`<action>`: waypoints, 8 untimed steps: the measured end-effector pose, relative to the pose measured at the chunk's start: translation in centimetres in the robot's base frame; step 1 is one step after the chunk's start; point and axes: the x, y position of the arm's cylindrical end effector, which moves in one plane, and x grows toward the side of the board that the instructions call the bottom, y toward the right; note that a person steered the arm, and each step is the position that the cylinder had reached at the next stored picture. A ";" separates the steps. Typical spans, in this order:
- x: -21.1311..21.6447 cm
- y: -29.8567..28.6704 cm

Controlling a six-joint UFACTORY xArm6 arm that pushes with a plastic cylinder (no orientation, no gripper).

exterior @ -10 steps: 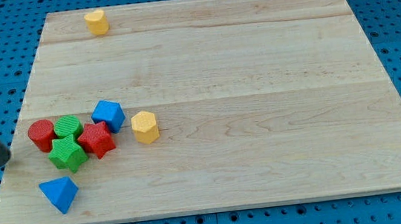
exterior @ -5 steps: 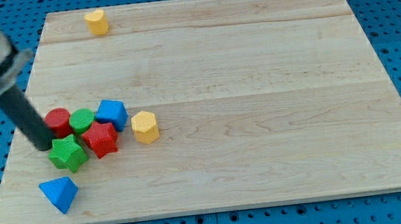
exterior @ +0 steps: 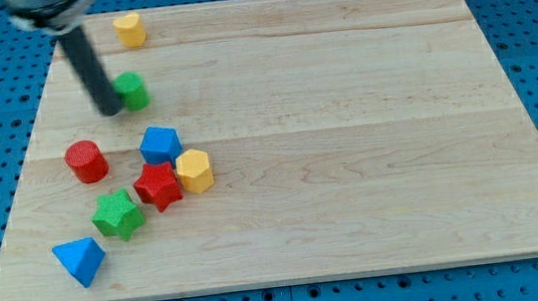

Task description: Put the green circle at the top center

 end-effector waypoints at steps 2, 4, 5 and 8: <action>-4.3 7.3; -5.9 -0.4; -6.7 10.5; -10.5 16.8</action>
